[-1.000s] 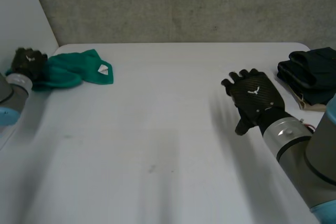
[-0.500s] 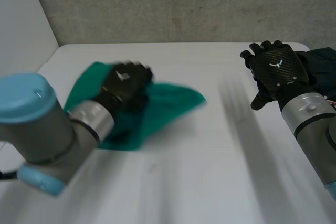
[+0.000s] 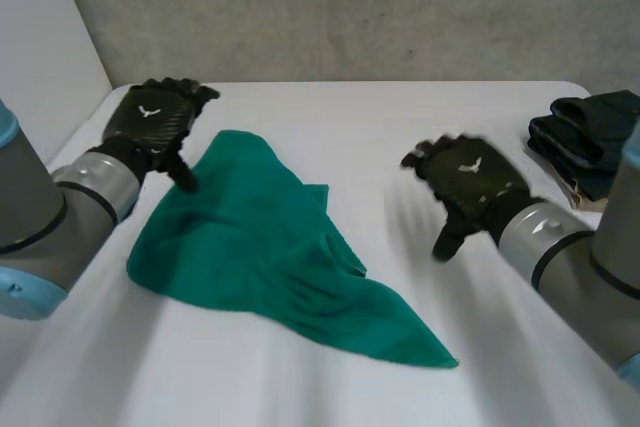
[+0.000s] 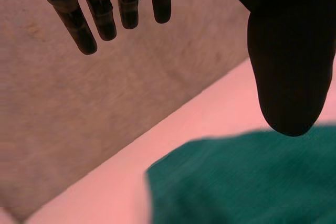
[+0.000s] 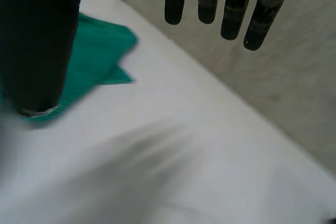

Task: Fold the laundry.

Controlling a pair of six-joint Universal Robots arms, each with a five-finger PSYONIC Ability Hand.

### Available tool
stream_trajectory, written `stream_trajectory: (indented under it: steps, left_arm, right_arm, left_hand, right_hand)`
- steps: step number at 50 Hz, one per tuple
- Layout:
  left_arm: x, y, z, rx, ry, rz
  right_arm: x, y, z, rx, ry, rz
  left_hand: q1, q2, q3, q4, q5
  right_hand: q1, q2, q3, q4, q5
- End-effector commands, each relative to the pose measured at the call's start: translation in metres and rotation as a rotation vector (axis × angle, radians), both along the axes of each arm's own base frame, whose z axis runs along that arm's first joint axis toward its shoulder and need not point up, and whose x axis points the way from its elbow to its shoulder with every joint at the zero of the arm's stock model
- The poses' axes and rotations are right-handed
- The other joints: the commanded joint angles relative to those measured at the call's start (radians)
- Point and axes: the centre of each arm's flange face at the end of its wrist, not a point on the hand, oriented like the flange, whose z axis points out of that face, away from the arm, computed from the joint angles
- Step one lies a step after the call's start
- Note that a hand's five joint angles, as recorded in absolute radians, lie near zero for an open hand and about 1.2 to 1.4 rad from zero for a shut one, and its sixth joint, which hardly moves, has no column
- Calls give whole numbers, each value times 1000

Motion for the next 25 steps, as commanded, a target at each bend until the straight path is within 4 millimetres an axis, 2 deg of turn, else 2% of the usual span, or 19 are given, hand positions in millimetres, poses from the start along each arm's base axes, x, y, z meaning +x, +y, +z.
stream_trajectory:
  steps: [1, 6, 10, 16, 19, 24, 25]
  left_arm:
    - [10, -24, -23, -30, -206, 15]
    - [20, -38, -50, 99, -265, 3]
    - [18, -39, -69, 175, -321, -72]
    - [21, -36, -83, 214, -424, -106]
    - [28, -38, -87, 225, -445, -96]
    - [28, -32, -95, 260, -452, -110]
    - [26, -29, -96, 269, -453, -118]
  right_arm:
    - [14, 23, -25, 259, -94, 5]
    - [30, 29, -47, 324, -93, 34]
    - [46, 35, -64, 340, -78, 69]
    - [53, 33, -82, 328, -55, 40]
    - [58, 32, -87, 289, -49, 31]
    - [63, 34, -90, 274, -48, 40]
    - [65, 35, -93, 276, -46, 45]
  left_hand:
    - [-5, -13, -18, -14, -33]
    - [-5, -13, -18, -14, -33]
    - [-2, -10, -16, -11, -30]
    - [39, 31, 25, 30, 11]
    - [113, 104, 99, 103, 85]
    - [324, 315, 310, 315, 296]
    - [461, 452, 447, 452, 433]
  right_hand:
    - [-25, -46, -35, -57, -67]
    - [-25, -46, -35, -57, -67]
    - [-25, -46, -35, -57, -67]
    - [0, -21, -11, -33, -43]
    - [167, 146, 157, 135, 125]
    - [452, 431, 441, 419, 409]
    - [618, 597, 608, 586, 576]
